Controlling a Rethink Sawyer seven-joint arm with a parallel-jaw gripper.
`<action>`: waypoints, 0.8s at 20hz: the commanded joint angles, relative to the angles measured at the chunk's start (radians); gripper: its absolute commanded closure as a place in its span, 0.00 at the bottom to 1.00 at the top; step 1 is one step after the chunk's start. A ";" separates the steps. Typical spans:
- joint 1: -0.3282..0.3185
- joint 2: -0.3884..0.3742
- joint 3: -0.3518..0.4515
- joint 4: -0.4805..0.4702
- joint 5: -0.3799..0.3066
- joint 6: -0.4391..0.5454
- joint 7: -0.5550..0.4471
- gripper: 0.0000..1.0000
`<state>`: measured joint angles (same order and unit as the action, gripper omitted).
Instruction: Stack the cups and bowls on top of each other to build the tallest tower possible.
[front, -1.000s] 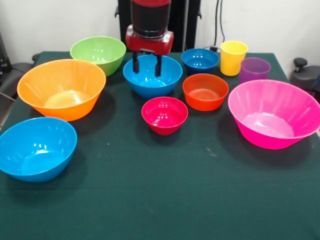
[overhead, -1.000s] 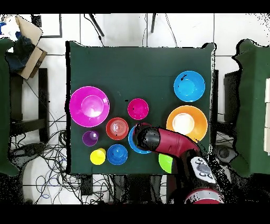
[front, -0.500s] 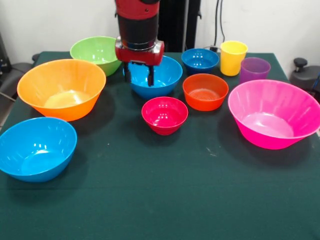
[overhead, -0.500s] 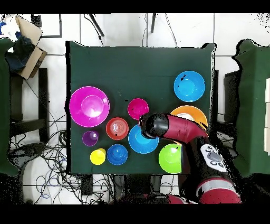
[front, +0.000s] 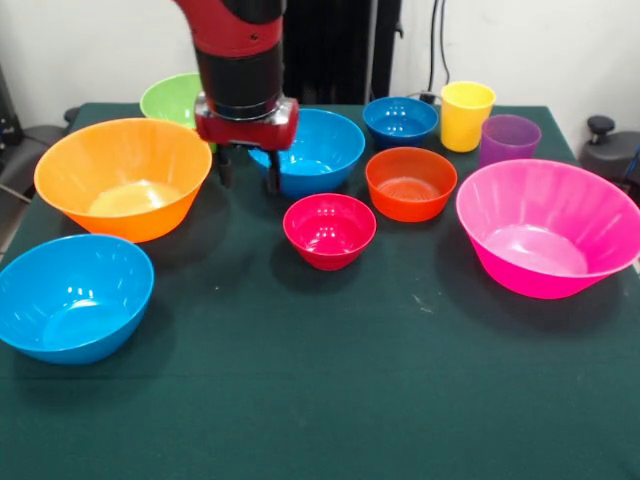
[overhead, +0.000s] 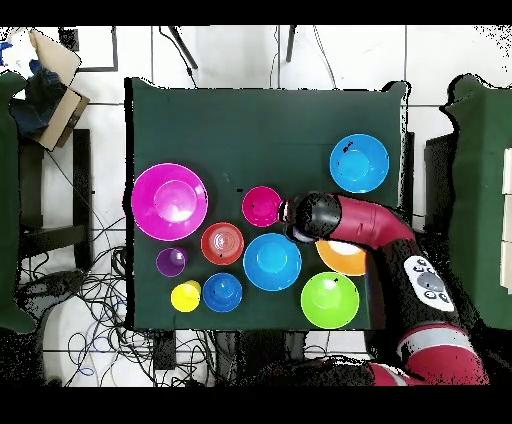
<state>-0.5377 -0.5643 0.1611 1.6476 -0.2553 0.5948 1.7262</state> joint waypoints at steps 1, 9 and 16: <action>-0.040 0.023 0.163 -0.140 -0.116 0.132 -0.329 0.00; -0.113 0.063 0.228 -0.158 -0.192 0.139 -0.365 0.00; -0.180 0.078 0.266 -0.156 -0.266 0.142 -0.406 0.00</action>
<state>-0.6873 -0.5306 0.3089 1.5453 -0.4043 0.6499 1.6958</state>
